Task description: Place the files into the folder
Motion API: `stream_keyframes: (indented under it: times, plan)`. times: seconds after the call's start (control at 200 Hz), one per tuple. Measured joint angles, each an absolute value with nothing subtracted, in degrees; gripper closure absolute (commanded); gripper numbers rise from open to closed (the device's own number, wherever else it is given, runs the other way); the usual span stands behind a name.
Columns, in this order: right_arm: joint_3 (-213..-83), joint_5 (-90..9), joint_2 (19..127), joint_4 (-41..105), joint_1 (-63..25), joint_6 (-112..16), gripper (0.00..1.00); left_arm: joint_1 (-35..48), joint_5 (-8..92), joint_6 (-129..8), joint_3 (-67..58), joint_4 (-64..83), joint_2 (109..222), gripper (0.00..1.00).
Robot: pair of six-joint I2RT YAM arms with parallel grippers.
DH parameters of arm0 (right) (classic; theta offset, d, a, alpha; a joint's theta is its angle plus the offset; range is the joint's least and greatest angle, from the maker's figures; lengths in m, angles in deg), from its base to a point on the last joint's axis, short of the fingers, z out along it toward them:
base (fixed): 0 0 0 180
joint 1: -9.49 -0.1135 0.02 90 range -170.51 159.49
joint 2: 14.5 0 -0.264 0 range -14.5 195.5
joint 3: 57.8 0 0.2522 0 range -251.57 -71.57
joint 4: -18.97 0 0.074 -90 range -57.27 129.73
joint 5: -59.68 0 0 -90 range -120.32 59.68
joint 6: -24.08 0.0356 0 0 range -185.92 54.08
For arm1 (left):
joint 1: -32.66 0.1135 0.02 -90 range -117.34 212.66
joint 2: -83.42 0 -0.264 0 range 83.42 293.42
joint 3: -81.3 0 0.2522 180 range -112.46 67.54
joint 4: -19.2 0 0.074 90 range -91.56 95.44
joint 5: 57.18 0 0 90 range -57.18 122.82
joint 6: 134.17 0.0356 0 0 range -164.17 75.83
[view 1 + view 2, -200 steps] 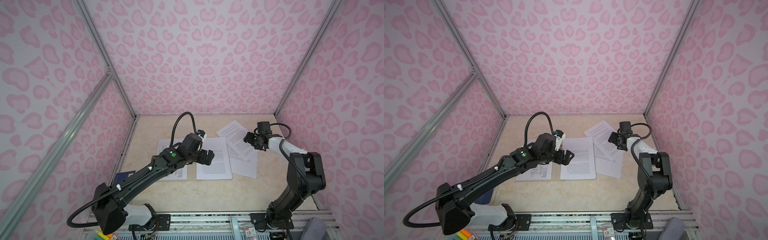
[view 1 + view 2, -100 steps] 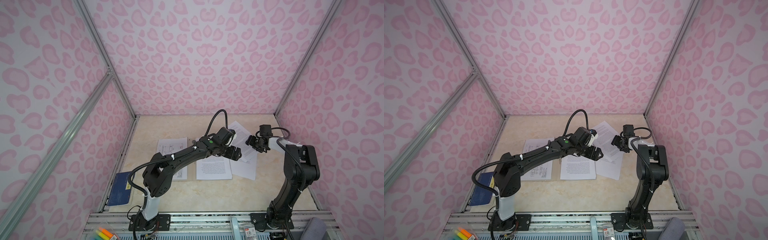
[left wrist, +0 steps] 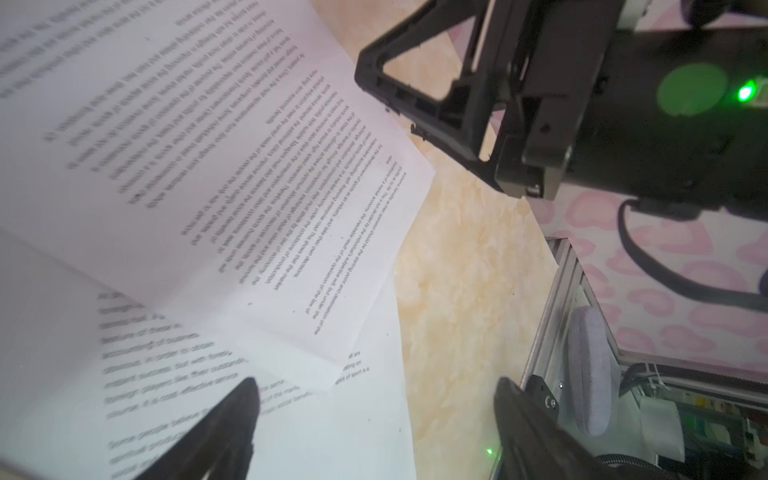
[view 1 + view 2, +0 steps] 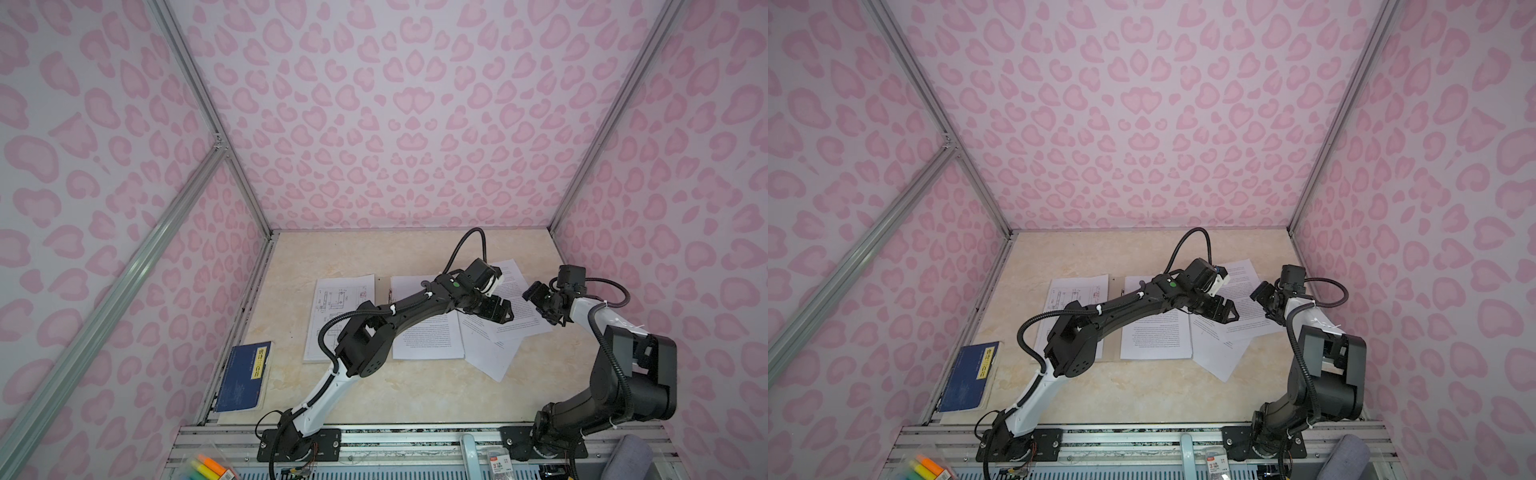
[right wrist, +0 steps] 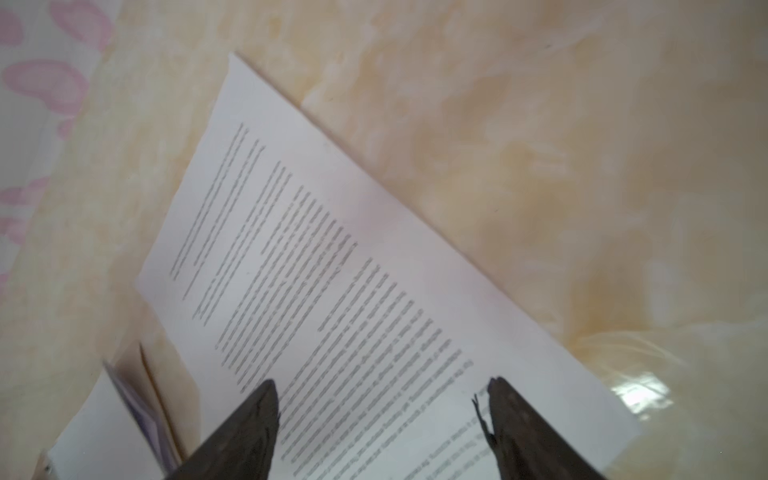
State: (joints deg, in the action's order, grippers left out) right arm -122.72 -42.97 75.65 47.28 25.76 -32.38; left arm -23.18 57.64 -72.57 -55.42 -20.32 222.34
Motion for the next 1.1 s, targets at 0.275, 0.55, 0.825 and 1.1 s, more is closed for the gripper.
stream_keyframes:
  times: [0.275,0.55,0.825,1.1]
  plan:
    - [-122.5,-42.0,80.9,45.6,30.1,-31.5,0.19,-23.8,60.9,-74.4,-59.6,-20.2,229.4,0.11]
    - [-124.4,-49.4,86.6,36.8,30.6,-32.8,0.2,-23.3,60.4,-74.5,-59.7,-20.9,231.3,0.11]
    - [-115.3,-63.1,80.9,30.8,30.5,-30.7,0.18,-21.4,54.2,-70.6,-57.0,-23.5,229.1,0.11]
    - [-112.0,-71.0,78.4,31.5,30.5,-27.4,0.17,-20.8,52.3,-66.5,-56.4,-24.6,228.6,0.11]
